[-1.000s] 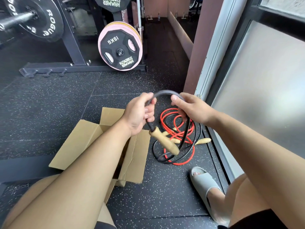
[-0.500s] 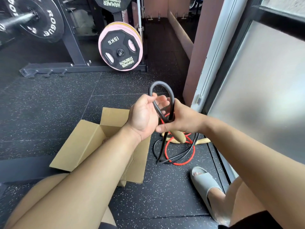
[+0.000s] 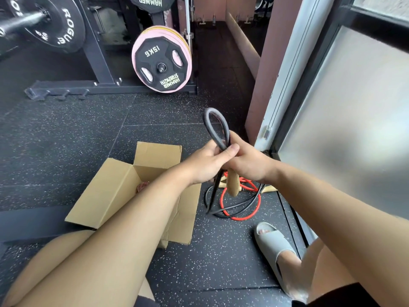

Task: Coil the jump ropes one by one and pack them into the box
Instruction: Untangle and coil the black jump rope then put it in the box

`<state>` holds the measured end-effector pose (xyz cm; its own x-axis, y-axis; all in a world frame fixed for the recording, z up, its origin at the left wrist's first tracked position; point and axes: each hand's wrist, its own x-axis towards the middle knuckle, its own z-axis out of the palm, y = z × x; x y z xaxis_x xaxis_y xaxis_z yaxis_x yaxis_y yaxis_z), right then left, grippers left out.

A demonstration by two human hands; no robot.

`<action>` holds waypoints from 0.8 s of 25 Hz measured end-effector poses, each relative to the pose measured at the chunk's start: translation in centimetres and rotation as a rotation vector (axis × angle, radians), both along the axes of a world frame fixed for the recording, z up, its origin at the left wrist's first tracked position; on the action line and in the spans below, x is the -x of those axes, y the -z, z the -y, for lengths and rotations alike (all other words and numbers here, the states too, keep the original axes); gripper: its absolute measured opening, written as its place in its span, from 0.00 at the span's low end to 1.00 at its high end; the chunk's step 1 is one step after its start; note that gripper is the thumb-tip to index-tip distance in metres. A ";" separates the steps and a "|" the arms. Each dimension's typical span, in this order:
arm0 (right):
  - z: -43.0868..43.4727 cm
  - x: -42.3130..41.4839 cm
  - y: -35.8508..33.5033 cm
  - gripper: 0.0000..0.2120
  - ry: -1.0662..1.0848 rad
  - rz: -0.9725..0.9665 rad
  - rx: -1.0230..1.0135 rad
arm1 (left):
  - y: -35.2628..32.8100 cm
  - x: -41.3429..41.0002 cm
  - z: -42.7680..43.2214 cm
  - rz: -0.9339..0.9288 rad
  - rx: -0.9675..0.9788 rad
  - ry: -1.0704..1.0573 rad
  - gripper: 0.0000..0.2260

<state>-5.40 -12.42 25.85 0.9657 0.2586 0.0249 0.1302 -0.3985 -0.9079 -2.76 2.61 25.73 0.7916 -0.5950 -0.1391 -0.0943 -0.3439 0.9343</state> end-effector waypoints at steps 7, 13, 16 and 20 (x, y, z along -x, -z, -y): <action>1.0 -1.3 0.3 0.35 -0.082 0.156 0.284 | -2.1 -0.1 -1.5 -0.140 0.101 0.040 0.05; 1.4 -0.2 0.0 0.44 -0.141 0.029 0.307 | -1.4 -1.8 -2.0 -0.189 0.293 -0.201 0.05; 0.9 0.2 0.1 0.38 -0.115 -0.047 0.008 | -0.9 -1.5 -1.9 -0.167 0.275 -0.103 0.09; 1.8 0.0 -1.2 0.18 0.095 -0.061 -0.217 | -0.2 -1.3 -2.0 0.024 0.045 0.089 0.22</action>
